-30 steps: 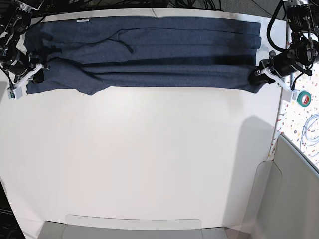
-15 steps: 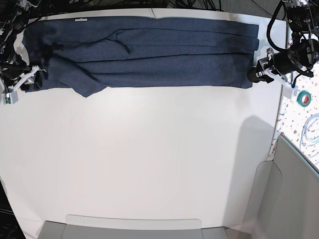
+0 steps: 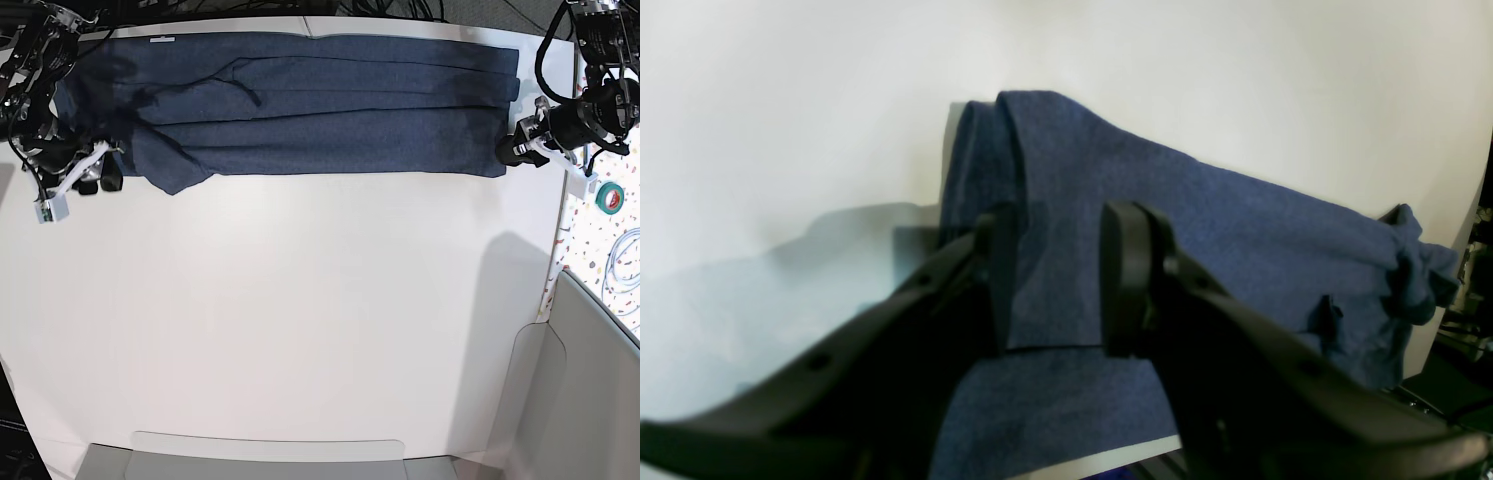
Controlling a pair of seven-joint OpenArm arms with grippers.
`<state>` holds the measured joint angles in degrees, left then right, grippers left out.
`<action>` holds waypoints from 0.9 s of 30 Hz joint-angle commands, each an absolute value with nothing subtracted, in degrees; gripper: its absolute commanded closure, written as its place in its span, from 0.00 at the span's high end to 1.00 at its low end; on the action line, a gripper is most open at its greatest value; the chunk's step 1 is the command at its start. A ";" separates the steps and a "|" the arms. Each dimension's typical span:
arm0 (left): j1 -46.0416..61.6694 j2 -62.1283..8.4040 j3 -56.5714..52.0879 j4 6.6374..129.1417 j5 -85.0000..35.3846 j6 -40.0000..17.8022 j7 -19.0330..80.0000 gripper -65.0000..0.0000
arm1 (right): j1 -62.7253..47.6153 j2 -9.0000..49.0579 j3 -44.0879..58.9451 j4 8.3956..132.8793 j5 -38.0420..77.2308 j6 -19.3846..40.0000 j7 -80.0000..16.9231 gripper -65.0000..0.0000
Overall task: Layout the t-shirt on the table in an organized manner, then fold the t-shirt properly
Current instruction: 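Lower the folded hem onto the shirt and open the right gripper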
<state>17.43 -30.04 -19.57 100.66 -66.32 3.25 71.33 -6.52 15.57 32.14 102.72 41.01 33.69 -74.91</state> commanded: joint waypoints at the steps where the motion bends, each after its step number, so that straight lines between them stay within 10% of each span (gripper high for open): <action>1: 17.10 -31.08 -20.00 101.49 -67.03 3.12 70.73 0.33 | -5.85 16.84 31.96 103.08 42.15 33.80 -74.24 0.42; 22: 17.10 -31.08 -20.00 101.49 -67.03 3.03 70.73 0.33 | -7.34 16.92 25.98 97.19 42.07 33.80 -74.07 0.42; 27: 17.10 -31.08 -19.91 101.49 -67.03 3.03 70.73 0.33 | -7.34 17.27 24.75 97.19 41.80 33.80 -74.15 0.07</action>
<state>17.45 -30.02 -19.55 100.64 -66.19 3.22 71.35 -7.92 16.16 24.45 96.44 41.01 33.65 -74.81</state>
